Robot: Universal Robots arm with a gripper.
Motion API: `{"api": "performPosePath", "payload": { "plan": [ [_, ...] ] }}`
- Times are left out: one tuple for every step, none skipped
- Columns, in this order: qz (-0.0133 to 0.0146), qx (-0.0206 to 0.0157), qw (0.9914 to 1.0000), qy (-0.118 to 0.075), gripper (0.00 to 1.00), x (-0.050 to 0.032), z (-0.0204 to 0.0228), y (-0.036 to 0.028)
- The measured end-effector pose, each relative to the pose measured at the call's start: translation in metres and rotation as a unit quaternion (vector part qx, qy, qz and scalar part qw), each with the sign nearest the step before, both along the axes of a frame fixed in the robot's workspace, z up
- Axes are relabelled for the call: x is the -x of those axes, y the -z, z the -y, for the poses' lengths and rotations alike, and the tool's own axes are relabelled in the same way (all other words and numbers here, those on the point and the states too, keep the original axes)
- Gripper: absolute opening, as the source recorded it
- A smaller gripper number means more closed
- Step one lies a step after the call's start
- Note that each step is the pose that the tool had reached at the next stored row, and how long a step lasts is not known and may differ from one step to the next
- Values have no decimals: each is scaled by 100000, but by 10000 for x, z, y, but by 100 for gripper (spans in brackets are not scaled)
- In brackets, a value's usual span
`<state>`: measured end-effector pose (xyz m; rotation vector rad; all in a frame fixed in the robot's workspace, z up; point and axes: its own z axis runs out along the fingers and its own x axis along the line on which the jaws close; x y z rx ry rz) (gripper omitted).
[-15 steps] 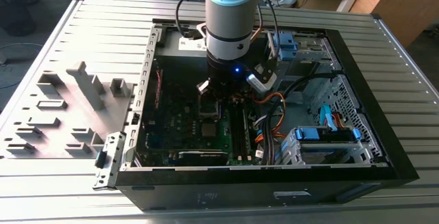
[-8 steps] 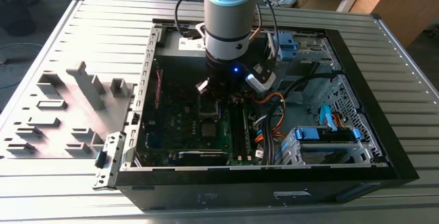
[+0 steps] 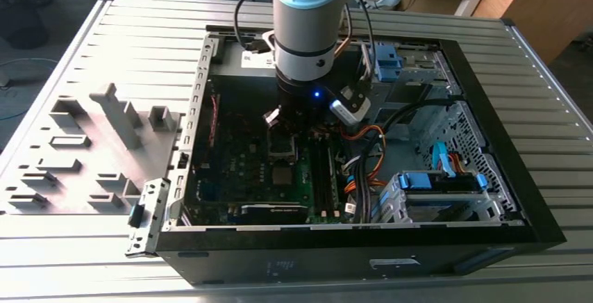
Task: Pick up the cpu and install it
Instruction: 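Close the cpu cover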
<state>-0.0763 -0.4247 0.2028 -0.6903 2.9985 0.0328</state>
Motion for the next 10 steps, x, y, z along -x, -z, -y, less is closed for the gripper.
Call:
{"api": "performPosePath", "payload": {
  "plan": [
    [-1,-5,100000,4,11,0,2,0],
    [-4,1,100000,7,11,0,4,-3],
    [-1,1,100000,8,11,0,5,-9],
    [-6,6,100000,6,11,0,6,-21],
    [-7,5,100000,5,11,0,7,-33],
    [-8,7,100000,4,11,0,7,-46],
    [0,2,100000,4,11,0,8,-60],
    [-1,6,100000,5,11,0,8,-73],
    [-5,6,100000,4,11,0,9,-85],
    [-5,6,100000,0,11,0,12,-94]
  ]
}}
